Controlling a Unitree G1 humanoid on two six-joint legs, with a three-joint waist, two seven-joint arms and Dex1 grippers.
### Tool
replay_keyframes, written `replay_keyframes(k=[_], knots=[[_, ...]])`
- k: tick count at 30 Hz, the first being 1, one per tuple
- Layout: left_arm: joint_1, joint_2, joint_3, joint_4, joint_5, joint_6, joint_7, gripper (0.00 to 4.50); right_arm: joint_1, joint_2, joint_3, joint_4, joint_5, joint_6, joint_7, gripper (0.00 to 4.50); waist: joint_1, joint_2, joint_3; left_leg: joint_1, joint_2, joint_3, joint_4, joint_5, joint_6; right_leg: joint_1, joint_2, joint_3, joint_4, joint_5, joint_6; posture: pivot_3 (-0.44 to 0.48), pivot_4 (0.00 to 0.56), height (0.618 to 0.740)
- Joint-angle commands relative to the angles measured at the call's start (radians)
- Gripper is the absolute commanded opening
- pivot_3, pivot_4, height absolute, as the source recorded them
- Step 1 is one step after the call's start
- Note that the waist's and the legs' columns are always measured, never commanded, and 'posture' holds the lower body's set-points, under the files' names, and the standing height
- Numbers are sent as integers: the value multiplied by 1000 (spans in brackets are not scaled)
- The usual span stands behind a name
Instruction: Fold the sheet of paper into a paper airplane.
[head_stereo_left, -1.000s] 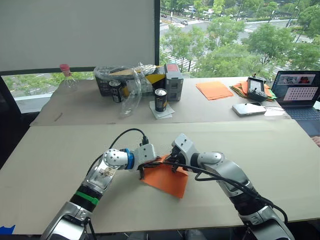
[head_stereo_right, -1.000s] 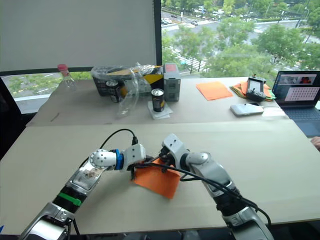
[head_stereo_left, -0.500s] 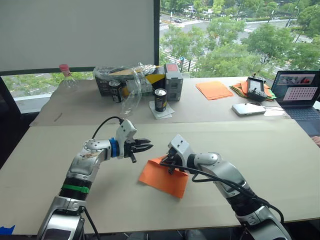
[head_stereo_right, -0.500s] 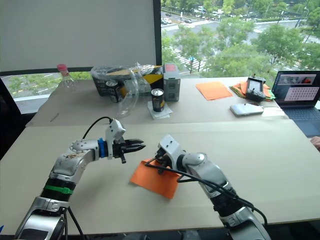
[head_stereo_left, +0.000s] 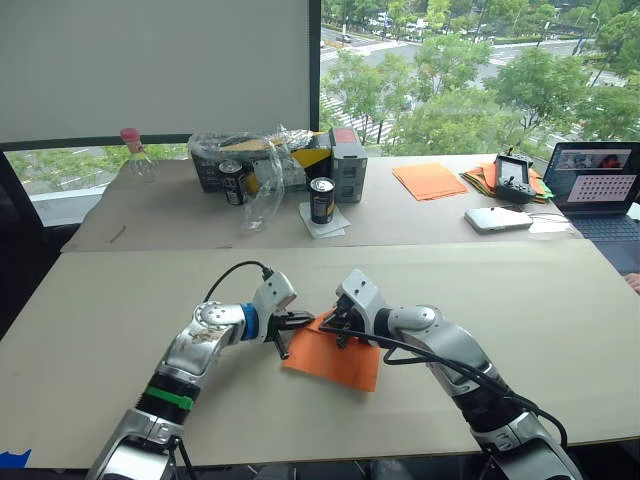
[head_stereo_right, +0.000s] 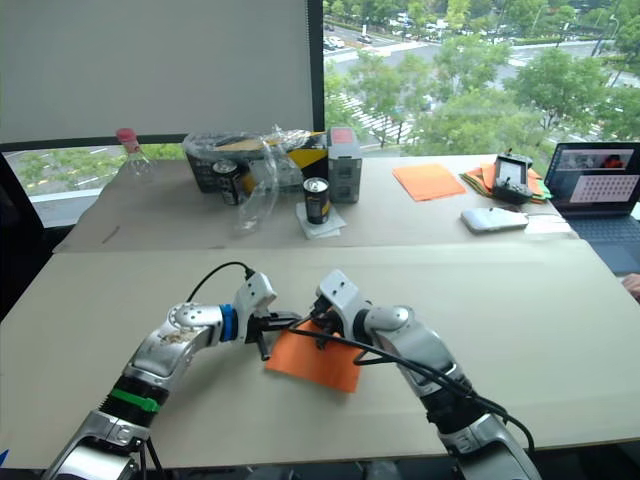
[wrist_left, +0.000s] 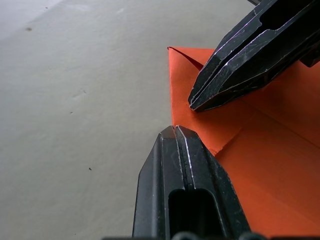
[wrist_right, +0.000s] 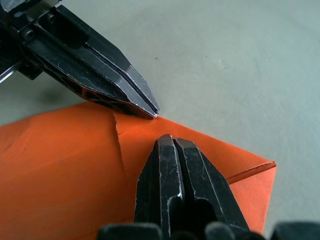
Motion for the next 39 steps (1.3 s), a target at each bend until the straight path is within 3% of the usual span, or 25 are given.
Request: replay_keyframes(k=[1,17,32,39], knots=[[32,6,-57,-19,44,-28,-1,16,5,-2,-6,1,-15,-2,-9,0,1,0,0,0,0,0,0,0,0,0,0,0,0,0,0,0,150,695],[75,-1,-74,-62,82,-52,32,16,32,33,3,105,-87,-167,-38,0,2,0,0,1,0,0,0,0,0,1,0,0,0,0,0,0,150,695],[107,20,-101,-90,105,-67,26,16,13,1,-64,179,-151,-211,-125,0,6,1,-2,4,0,0,0,0,0,4,0,0,-1,0,0,0,150,695],[103,18,-104,-77,110,-76,29,16,-4,47,-127,155,-102,-302,-116,0,5,1,-2,4,0,0,0,0,0,4,0,0,-1,0,0,0,150,695]])
